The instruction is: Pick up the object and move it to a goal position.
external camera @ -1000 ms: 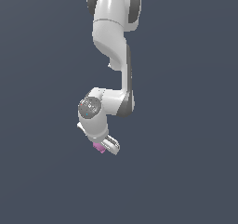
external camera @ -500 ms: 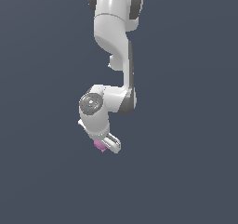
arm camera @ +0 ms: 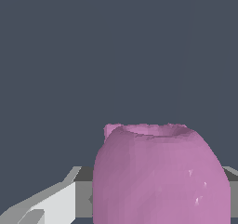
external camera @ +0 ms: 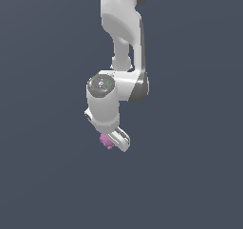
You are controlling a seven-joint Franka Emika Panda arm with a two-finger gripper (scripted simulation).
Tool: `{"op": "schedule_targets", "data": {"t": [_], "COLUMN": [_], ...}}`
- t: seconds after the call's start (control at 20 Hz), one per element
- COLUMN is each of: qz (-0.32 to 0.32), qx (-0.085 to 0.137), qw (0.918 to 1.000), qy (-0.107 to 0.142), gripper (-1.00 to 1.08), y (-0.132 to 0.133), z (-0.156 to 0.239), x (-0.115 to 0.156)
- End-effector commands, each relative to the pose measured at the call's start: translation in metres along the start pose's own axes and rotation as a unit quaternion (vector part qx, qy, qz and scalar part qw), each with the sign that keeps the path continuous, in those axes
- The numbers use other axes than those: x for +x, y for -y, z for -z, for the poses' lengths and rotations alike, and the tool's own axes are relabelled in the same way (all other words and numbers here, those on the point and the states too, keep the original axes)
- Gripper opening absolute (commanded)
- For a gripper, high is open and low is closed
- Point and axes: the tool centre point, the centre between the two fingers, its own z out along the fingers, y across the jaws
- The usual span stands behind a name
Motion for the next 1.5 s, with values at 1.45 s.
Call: {"op": "schedule_targets", "data": {"t": [1.45], "qz": [-0.242], "qx": [0.013], "qw": [0.9685], "qy": [-0.056], "gripper": [-1.0], "y": [0.103], "z": [0.298], "x": [-0.081]}}
